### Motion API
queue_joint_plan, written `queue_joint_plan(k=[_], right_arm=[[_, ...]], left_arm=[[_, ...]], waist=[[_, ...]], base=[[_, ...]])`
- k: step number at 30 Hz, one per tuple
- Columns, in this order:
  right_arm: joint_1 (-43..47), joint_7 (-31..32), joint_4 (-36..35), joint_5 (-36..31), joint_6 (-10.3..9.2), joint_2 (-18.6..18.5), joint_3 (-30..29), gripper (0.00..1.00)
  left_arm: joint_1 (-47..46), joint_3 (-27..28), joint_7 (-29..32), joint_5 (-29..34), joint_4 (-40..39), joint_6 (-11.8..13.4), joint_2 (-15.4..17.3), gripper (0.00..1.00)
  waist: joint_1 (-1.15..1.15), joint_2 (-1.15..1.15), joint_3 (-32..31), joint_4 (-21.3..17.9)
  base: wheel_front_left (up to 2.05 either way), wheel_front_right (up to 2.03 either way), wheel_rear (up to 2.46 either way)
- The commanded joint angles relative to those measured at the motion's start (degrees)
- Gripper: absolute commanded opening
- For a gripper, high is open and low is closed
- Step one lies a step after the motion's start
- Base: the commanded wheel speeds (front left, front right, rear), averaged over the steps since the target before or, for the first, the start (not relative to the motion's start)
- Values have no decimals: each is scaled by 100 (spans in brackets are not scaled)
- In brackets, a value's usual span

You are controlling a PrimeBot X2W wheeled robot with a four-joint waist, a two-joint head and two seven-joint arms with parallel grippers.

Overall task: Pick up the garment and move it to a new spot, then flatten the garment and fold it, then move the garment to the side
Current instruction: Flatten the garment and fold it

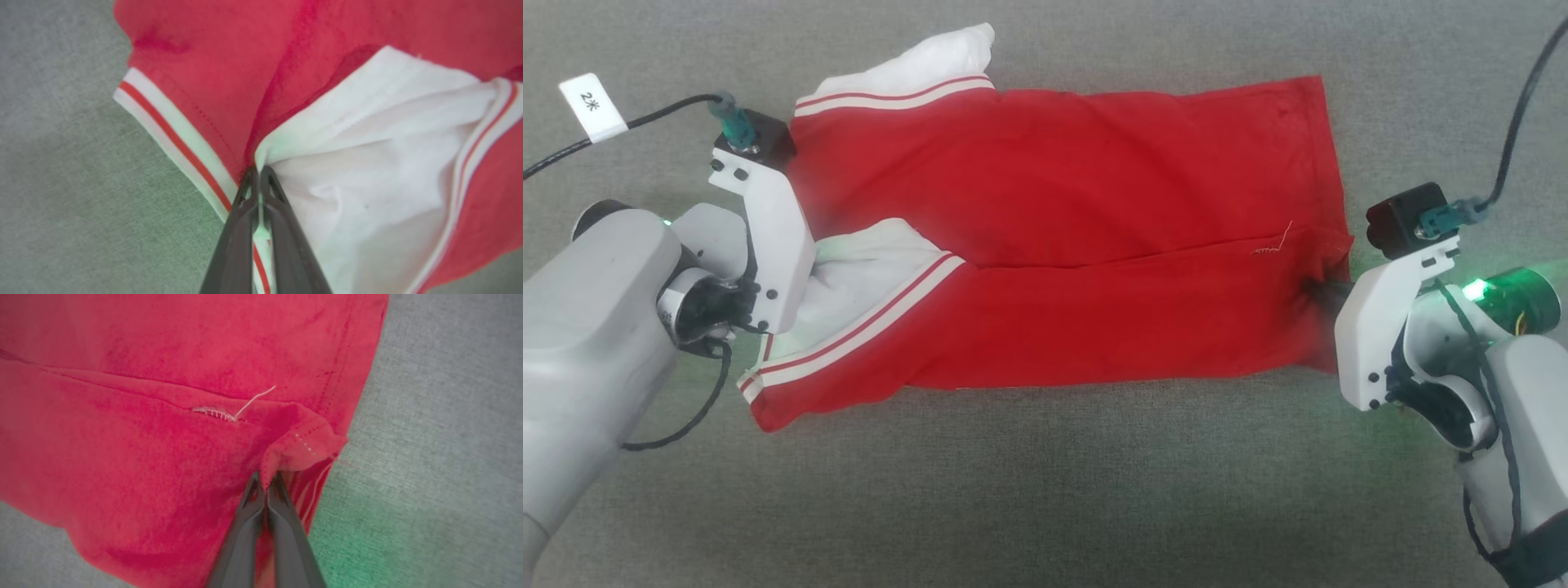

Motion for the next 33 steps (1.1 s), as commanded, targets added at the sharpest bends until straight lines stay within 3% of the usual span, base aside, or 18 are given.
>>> queue_joint_plan(k=[1, 2, 3, 11, 19, 25, 30, 33], right_arm=[[-9, 9, 43, -2, -8, 30, 19, 7], [-37, 101, 59, 17, -8, -10, 44, 45], [-46, 122, 47, 20, -8, -25, 42, 100], [176, -9, -223, -14, -8, -21, -242, 100], [687, -1111, -1024, -443, -8, 160, -835, 100], [1086, -1943, -1553, -847, -8, 542, -1289, 100], [1326, -2162, -1993, -1048, -6, 859, -1560, 100], [1425, -2168, -2174, -1107, -6, 962, -1646, 100]], left_arm=[[-66, 0, 15, -41, 2, -19, 27, 28], [-143, 27, 48, -71, 97, -6, -10, 67], [-157, 31, 55, -79, 123, 5, -36, 100], [-178, 38, 220, -140, -68, 151, -25, 100], [392, 100, 787, -559, -777, 777, 225, 100], [880, 123, 1172, -885, -1386, 1331, 524, 100], [1152, 135, 1197, -991, -1629, 1568, 721, 100], [1233, 126, 1145, -975, -1640, 1559, 799, 100]], waist=[[0, 0, -6, 4], [0, 0, -76, 18], [0, 0, -116, 31], [0, 0, -541, 177], [0, 0, -880, 225], [0, 0, -935, 110], [0, 0, -826, -38], [0, 0, -766, -99]], base=[[0, 0, 0], [0, 0, 0], [0, 0, 0], [0, 0, 0], [0, 0, 0], [0, 0, 0], [0, 0, 0], [0, 0, 0]])
